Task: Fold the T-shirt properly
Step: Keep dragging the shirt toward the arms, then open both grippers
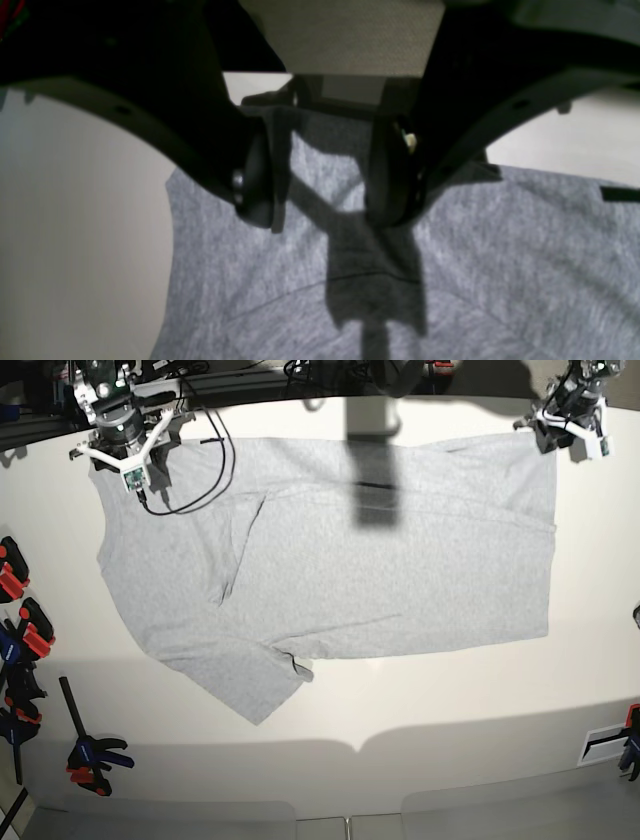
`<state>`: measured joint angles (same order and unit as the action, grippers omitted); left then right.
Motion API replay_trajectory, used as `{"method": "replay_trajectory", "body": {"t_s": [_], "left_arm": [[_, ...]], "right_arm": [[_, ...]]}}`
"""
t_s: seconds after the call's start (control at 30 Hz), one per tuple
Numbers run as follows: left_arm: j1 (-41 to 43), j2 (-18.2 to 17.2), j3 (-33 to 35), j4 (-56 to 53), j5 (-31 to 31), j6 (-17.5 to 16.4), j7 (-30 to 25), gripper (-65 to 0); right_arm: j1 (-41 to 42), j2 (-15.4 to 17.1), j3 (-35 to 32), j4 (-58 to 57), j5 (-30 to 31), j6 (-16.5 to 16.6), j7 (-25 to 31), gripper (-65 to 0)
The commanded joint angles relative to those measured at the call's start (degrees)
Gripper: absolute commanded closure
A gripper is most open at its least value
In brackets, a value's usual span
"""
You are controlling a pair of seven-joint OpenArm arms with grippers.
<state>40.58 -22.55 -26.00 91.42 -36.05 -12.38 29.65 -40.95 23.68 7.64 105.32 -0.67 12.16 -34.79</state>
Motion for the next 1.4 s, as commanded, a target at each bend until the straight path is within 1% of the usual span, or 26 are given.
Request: {"method": "replay_trajectory", "body": {"t_s": [0.0,0.1,0.27,0.47,0.57,0.6,0.67,0.77,0.8,0.87,0.9,0.93,0.97,1.03,1.1,1.17,1.23,1.3,1.37], "left_arm": [[1.81,0.04,0.20,-0.28,1.40,1.18,5.51,-21.5],[4.07,0.68,0.15,1.86,1.20,1.16,5.77,-21.5],[6.91,2.56,0.15,10.03,1.36,1.16,5.75,-21.5],[6.71,2.82,0.15,21.22,1.53,1.18,6.38,-21.5],[6.29,2.84,0.15,24.59,1.49,1.20,6.12,-21.5],[5.81,2.86,0.15,24.85,1.51,1.18,5.14,-21.5],[4.39,2.91,0.17,23.96,1.46,1.20,2.60,-21.5],[0.24,4.33,0.22,19.28,1.46,0.90,1.79,-21.5],[-1.44,5.14,0.22,16.96,1.49,-0.37,1.79,-21.5],[-4.76,6.51,0.24,12.13,1.38,-5.09,2.05,-21.5],[-6.03,7.19,0.24,10.21,1.44,-6.93,2.40,-21.5],[-7.04,7.78,0.24,8.74,1.51,-7.80,3.23,-21.5],[-7.54,8.09,0.22,7.63,1.81,-7.85,4.42,-21.5],[-7.23,8.04,0.20,6.51,4.55,-7.82,5.62,-21.5],[-5.33,7.87,0.20,6.45,7.13,-7.85,5.38,-21.5],[-2.64,7.26,0.22,6.45,7.08,-8.09,4.15,-21.5],[0.20,7.26,0.22,6.45,7.06,-9.33,2.58,-21.5],[2.64,7.28,0.22,6.45,6.82,-10.82,1.99,-21.5],[4.35,7.28,0.22,6.54,5.42,-11.28,1.95,-21.5]], "right_arm": [[-1.68,0.33,-0.09,-0.57,-1.20,1.33,-5.40,-29.9],[-1.99,0.37,-0.02,-0.52,-3.63,1.20,-5.46,-29.9],[-1.95,1.07,-0.04,0.24,-3.28,1.05,-5.20,-29.9],[-1.95,1.07,-0.04,3.08,-3.28,1.05,-5.84,-29.9],[-1.92,1.07,-0.04,4.81,-3.26,1.05,-5.75,-29.9],[-1.92,1.07,-0.04,5.44,-3.26,1.05,-5.70,-29.9],[-1.92,1.07,-0.04,6.43,-3.23,1.05,-5.70,-29.9],[-1.92,1.05,-0.04,6.73,-3.02,1.05,-5.49,-29.9],[-1.92,1.07,-0.04,6.73,-2.12,1.07,-5.49,-29.9],[-1.92,1.05,-0.04,6.73,0.15,1.11,-5.31,-29.9],[-1.92,1.07,-0.04,6.73,1.14,1.14,-5.29,-29.9],[-1.92,1.05,-0.04,6.73,1.11,1.14,-5.31,-29.9],[-1.95,1.07,-0.04,6.73,1.05,1.16,-5.35,-29.9],[-1.95,1.09,-0.04,6.73,0.63,1.18,-5.70,-29.9],[-1.95,1.07,-0.04,6.73,0.63,1.33,-5.79,-29.9],[-1.95,1.07,-0.04,6.73,0.66,2.03,-6.03,-29.9],[-1.97,1.09,-0.04,6.73,0.61,2.62,-6.84,-29.9],[-1.97,1.09,-0.04,6.73,0.66,3.54,-7.30,-29.9],[-1.97,1.09,-0.04,6.75,0.63,4.00,-7.32,-29.9]]}}
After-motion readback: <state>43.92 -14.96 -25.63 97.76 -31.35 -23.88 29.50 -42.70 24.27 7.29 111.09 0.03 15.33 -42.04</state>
